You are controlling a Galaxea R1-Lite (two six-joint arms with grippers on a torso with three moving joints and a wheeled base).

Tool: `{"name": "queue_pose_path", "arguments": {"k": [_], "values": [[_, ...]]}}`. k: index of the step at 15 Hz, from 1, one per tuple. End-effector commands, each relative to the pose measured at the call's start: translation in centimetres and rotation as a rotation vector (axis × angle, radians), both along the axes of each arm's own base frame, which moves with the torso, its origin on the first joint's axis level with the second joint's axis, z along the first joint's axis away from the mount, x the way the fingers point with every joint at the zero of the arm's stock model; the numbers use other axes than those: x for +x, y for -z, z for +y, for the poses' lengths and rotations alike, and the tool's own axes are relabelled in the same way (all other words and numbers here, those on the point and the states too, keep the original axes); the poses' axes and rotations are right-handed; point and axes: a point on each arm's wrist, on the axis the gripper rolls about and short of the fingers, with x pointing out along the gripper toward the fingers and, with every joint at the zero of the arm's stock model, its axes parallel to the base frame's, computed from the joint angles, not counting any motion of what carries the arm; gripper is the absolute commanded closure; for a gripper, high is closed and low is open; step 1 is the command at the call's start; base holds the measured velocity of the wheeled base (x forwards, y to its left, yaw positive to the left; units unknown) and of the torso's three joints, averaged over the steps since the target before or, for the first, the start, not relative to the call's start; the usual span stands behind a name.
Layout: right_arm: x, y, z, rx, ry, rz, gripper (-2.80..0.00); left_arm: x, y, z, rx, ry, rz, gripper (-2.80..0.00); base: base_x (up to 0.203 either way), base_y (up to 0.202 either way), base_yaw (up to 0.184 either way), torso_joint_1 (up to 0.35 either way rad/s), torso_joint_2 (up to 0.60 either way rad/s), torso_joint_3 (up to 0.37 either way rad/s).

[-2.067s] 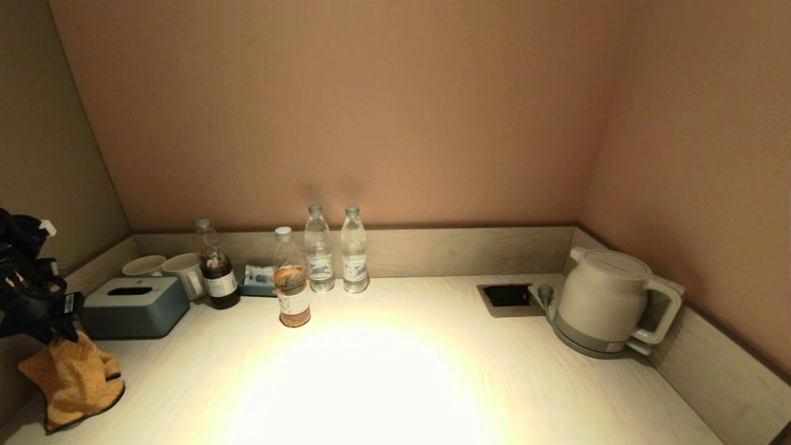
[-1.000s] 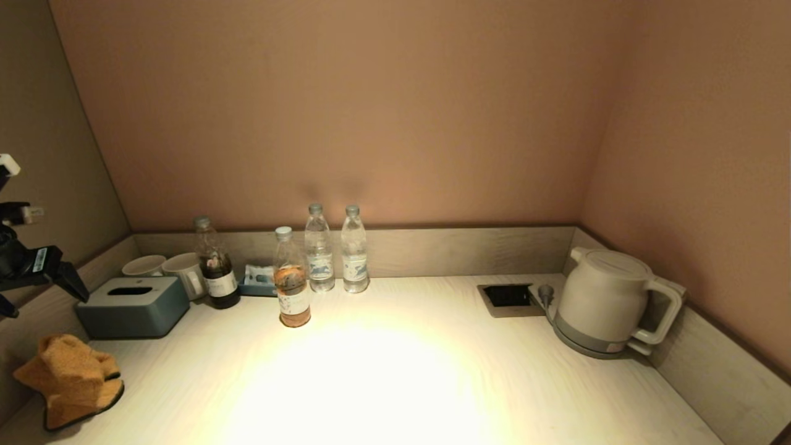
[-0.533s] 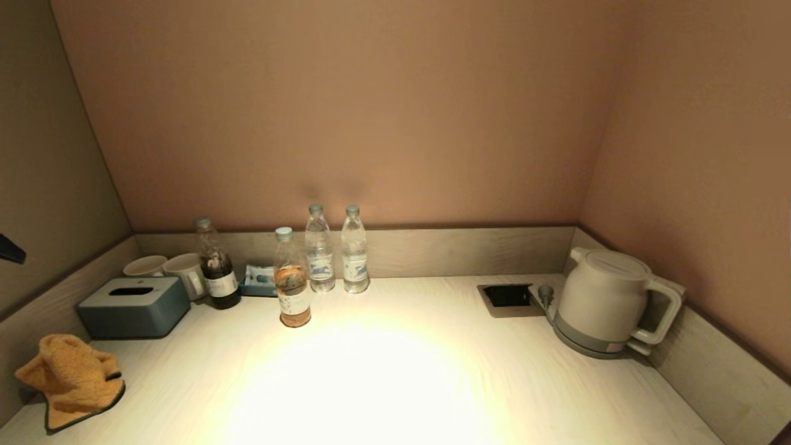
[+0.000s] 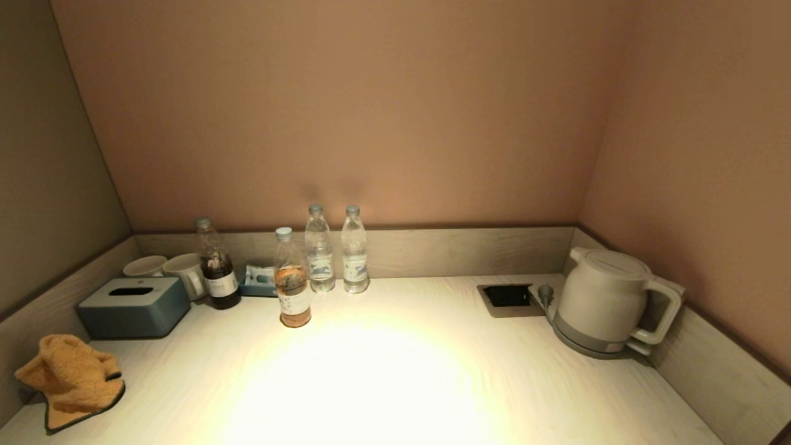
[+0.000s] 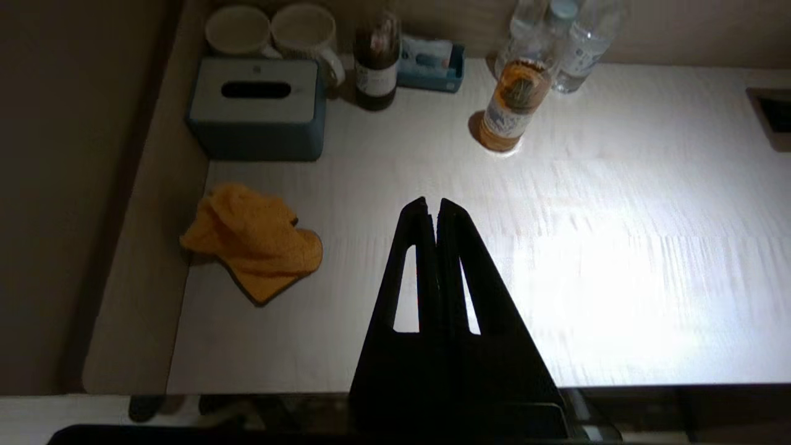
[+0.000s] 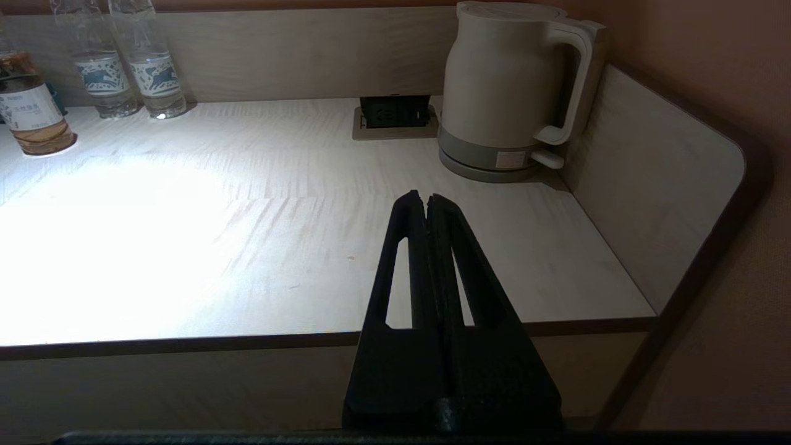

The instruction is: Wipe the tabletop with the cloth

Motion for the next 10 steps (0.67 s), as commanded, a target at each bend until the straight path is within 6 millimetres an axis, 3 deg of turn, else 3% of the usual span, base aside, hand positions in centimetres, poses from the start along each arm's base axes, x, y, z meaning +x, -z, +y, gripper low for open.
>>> {"name": "queue_pose_path", "arguments": {"k": [1,4,8,10], "values": [[0.0,0.0,0.0,0.000,0.000,0.000,0.00,-3.7,-0.6,-1.0,0.042,-0.009,-0.133,0.00,0.000,0.000,0.000,0.000,0.00,0.000],[0.0,0.0,0.0,0.000,0.000,0.000,0.00,-6.1,-0.2,-1.4,0.087,-0.064,-0.245,0.00,0.000,0.000,0.000,0.000,0.00,0.000],[0.0,0.0,0.0,0.000,0.000,0.000,0.00,-7.6,-0.6,-1.7,0.127,-0.149,-0.459,0.00,0.000,0.000,0.000,0.000,0.00,0.000],[0.0,0.0,0.0,0.000,0.000,0.000,0.00,-8.9,-0.9,-2.1,0.157,-0.208,-0.631,0.00,0.000,0.000,0.000,0.000,0.00,0.000]]}}
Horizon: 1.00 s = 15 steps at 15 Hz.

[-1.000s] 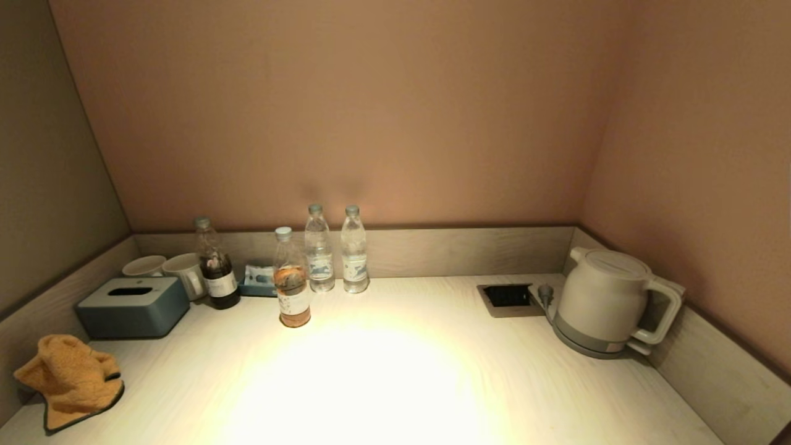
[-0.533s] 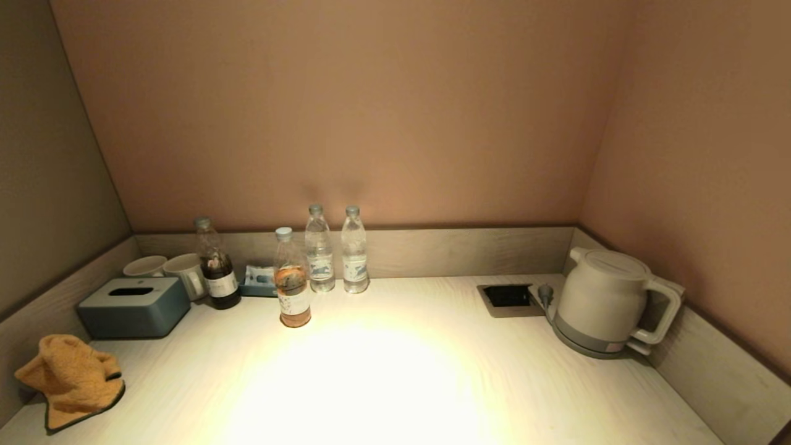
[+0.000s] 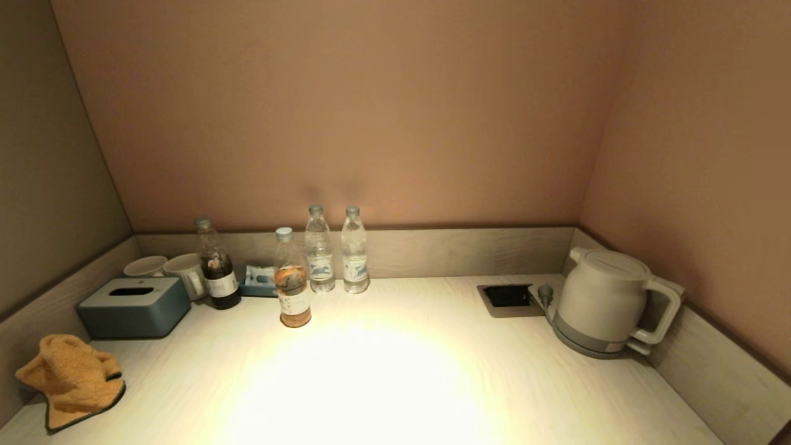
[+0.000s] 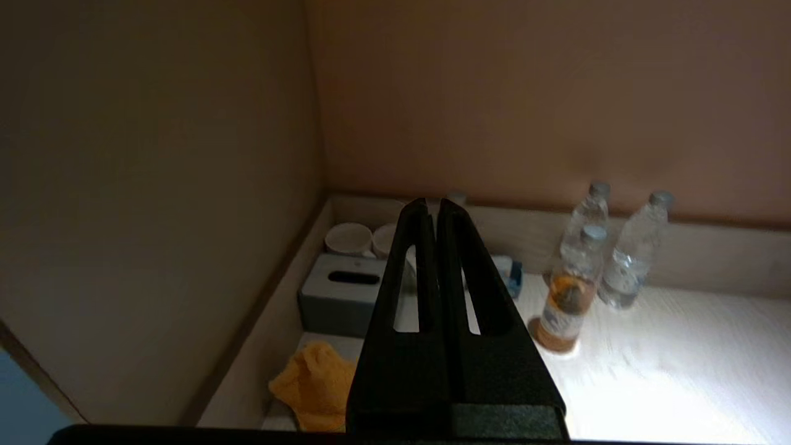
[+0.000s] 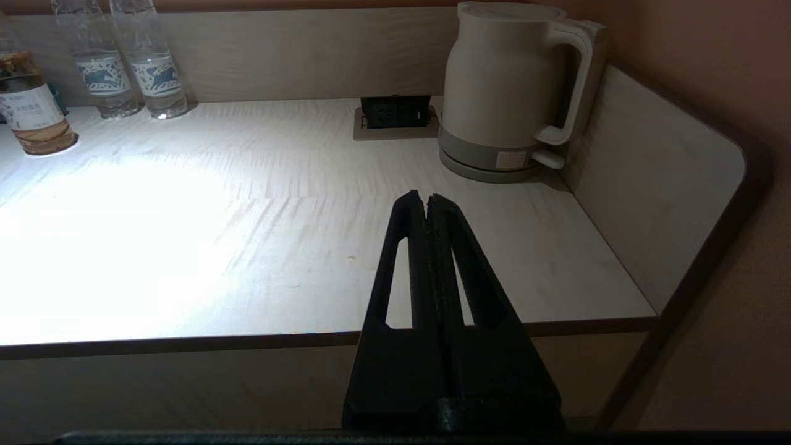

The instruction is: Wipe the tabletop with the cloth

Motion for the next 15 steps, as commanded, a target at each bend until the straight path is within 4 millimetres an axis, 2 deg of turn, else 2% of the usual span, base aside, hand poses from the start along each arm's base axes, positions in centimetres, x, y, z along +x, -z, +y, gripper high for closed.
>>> {"name": "queue_pose_path", "arguments": {"k": [1,3,5,9,12,15], "values": [[0.0,0.0,0.0,0.000,0.000,-0.001,0.00,-2.2,-0.1,-0.7,0.041,-0.046,-0.166,0.00,0.000,0.000,0.000,0.000,0.00,0.000],[0.0,0.0,0.0,0.000,0.000,-0.001,0.00,-2.6,0.0,-0.8,0.040,-0.072,-0.202,0.00,0.000,0.000,0.000,0.000,0.00,0.000],[0.0,0.0,0.0,0.000,0.000,-0.001,0.00,-4.6,0.5,-1.5,0.059,-0.112,-0.274,0.00,0.000,0.000,0.000,0.000,0.00,0.000],[0.0,0.0,0.0,0.000,0.000,-0.001,0.00,-6.9,1.7,-2.1,0.082,-0.143,-0.312,0.00,0.000,0.000,0.000,0.000,0.00,0.000],[0.0,0.0,0.0,0.000,0.000,-0.001,0.00,-9.8,3.9,-2.1,0.148,-0.139,-0.341,0.00,0.000,0.000,0.000,0.000,0.00,0.000],[0.0,0.0,0.0,0.000,0.000,-0.001,0.00,-9.9,4.1,-2.1,0.159,-0.149,-0.334,0.00,0.000,0.000,0.000,0.000,0.00,0.000]]}}
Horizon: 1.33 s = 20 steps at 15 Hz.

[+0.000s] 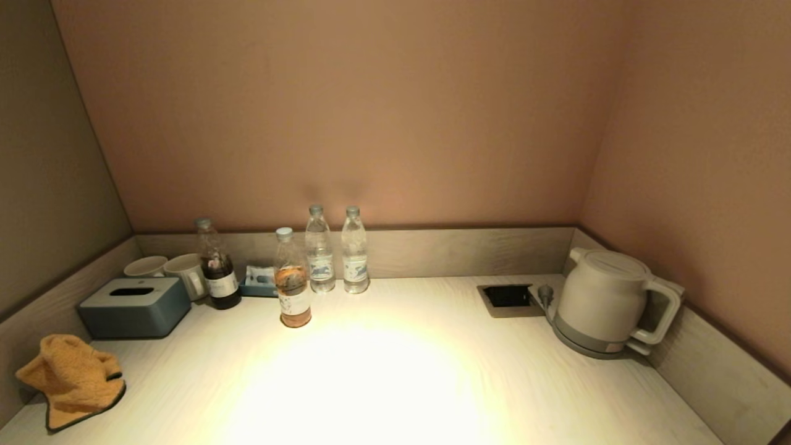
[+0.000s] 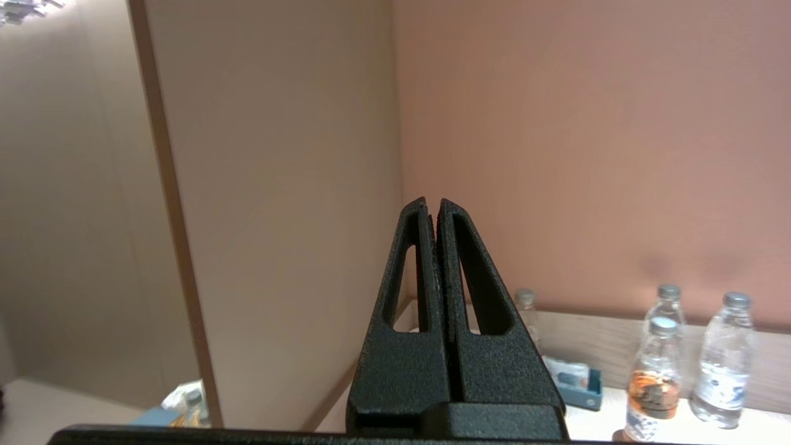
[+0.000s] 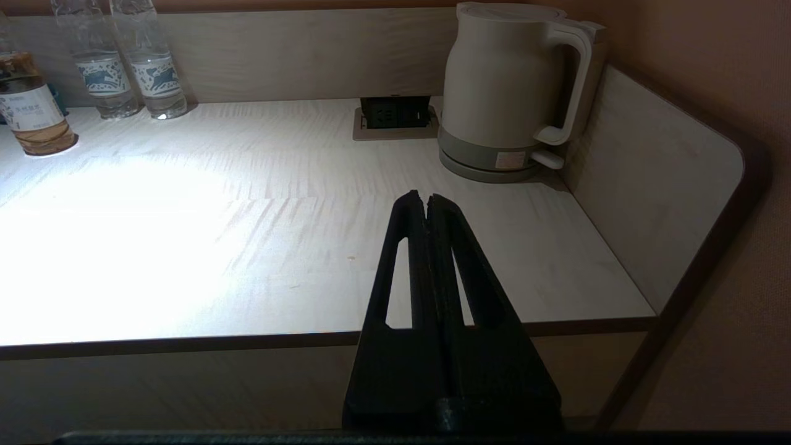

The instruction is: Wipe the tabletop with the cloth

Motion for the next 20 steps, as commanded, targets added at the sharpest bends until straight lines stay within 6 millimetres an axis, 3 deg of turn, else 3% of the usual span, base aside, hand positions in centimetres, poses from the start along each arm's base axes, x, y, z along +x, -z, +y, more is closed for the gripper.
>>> {"name": "queue_pose_path", "arguments": {"k": [1,4,8,20], "values": [[0.0,0.0,0.0,0.000,-0.001,0.000,0.00,-0.5,0.2,0.0,0.001,0.002,-0.012,0.00,0.000,0.000,0.000,0.000,0.00,0.000],[0.0,0.0,0.0,0.000,-0.001,0.000,0.00,-3.8,2.7,0.2,-0.003,0.042,-0.046,0.00,0.000,0.000,0.000,0.000,0.00,0.000],[0.0,0.0,0.0,0.000,-0.001,0.000,0.00,-5.2,5.3,0.7,-0.012,0.078,-0.022,0.00,0.000,0.000,0.000,0.000,0.00,0.000],[0.0,0.0,0.0,0.000,-0.001,0.000,0.00,-5.9,10.9,0.5,-0.012,0.064,-0.010,0.00,0.000,0.000,0.000,0.000,0.00,0.000]]}}
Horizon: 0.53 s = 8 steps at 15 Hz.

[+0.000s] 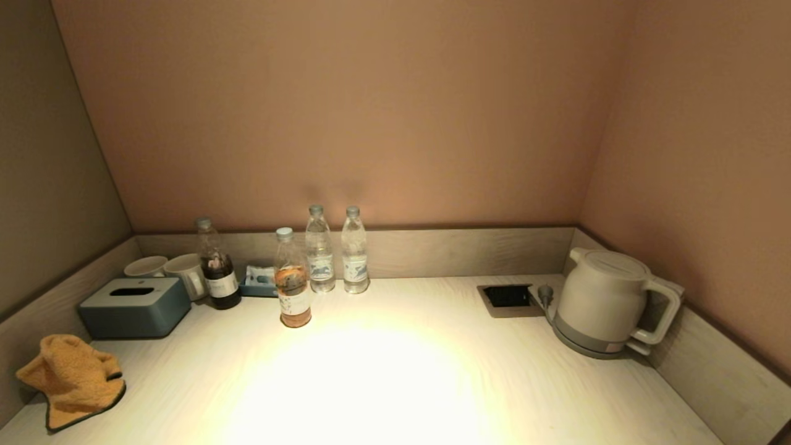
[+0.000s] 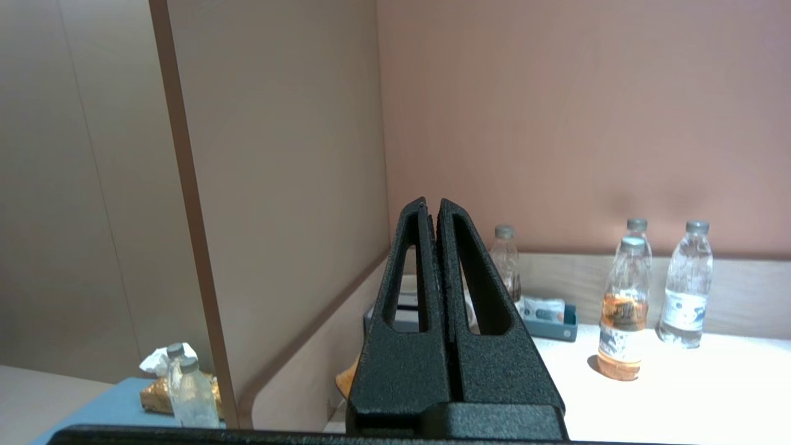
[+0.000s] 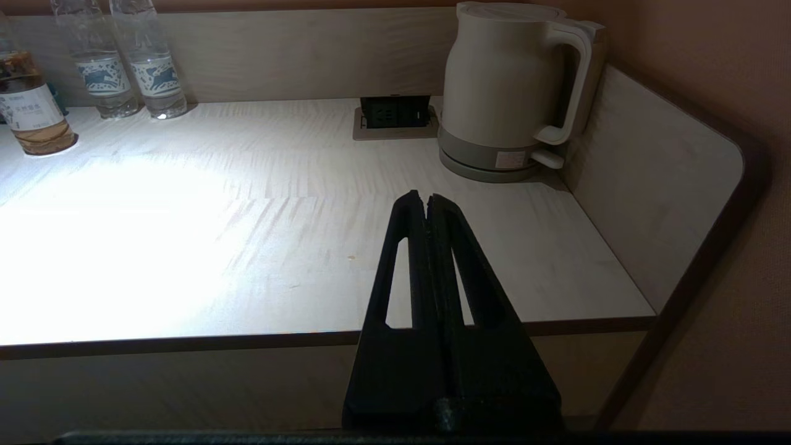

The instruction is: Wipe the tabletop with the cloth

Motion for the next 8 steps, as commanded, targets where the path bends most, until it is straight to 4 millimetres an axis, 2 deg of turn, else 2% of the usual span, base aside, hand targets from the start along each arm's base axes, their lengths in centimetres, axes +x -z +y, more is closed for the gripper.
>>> {"name": "queue_pose_path", "arguments": {"k": [1,2,5,8], "values": [[0.0,0.0,0.0,0.000,0.000,-0.001,0.00,-0.5,1.8,0.0,0.000,-0.003,-0.015,0.00,0.000,0.000,0.000,0.000,0.00,0.000],[0.0,0.0,0.0,0.000,0.000,-0.001,0.00,-0.2,2.7,0.0,0.000,-0.004,-0.005,0.00,0.000,0.000,0.000,0.000,0.00,0.000],[0.0,0.0,0.0,0.000,0.000,-0.001,0.00,0.2,3.2,0.0,-0.009,0.004,0.009,0.00,0.000,0.000,0.000,0.000,0.00,0.000],[0.0,0.0,0.0,0.000,0.000,-0.001,0.00,2.4,5.9,0.0,-0.065,0.035,0.081,0.00,0.000,0.000,0.000,0.000,0.00,0.000]]}}
